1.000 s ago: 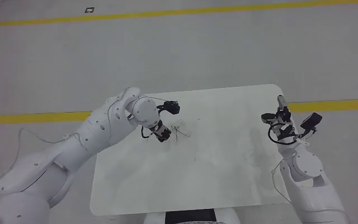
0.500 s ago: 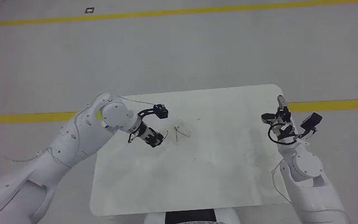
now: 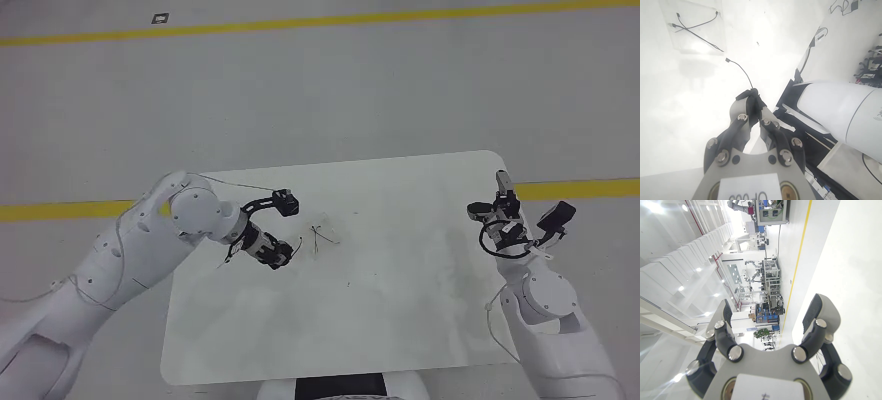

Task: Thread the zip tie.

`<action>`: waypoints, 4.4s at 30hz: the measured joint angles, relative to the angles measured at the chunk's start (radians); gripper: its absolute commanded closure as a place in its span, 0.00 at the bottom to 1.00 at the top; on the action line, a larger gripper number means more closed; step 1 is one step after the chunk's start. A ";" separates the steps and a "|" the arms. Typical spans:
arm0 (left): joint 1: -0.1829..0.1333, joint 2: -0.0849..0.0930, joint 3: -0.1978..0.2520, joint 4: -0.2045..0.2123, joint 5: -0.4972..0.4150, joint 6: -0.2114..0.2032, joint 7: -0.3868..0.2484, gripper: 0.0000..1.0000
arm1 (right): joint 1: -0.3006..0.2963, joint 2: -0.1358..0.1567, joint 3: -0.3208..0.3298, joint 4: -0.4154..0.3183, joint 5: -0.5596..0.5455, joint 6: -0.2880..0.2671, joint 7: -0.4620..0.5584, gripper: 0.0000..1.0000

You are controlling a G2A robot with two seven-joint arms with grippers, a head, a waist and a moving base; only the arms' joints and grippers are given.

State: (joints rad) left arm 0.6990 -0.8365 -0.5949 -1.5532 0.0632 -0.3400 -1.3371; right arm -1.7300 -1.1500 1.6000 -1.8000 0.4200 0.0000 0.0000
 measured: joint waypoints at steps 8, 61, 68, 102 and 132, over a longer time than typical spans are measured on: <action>0.006 0.000 0.002 -0.003 0.006 0.000 0.014 1.00 | 0.000 0.000 0.000 0.000 0.000 0.000 0.000 0.00; 0.089 0.253 0.035 -0.238 0.215 0.000 0.280 1.00 | 0.000 0.000 0.000 0.000 0.000 0.000 0.000 0.00; 0.054 0.274 0.102 -0.202 0.131 0.000 0.381 1.00 | 0.000 0.000 0.000 0.000 0.000 0.000 0.000 0.00; 0.100 0.337 0.142 -0.172 -0.045 0.000 0.633 1.00 | 0.000 0.000 0.000 0.000 0.000 0.000 0.000 0.00; 0.120 0.347 0.138 -0.180 -0.029 0.000 0.661 1.00 | 0.087 -0.008 -0.234 -0.022 -0.311 0.090 0.180 0.00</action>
State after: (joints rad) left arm 0.8195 -0.4892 -0.4572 -1.7333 0.0337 -0.3400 -0.6760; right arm -1.6425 -1.1583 1.3658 -1.8221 0.1086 0.0900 0.1803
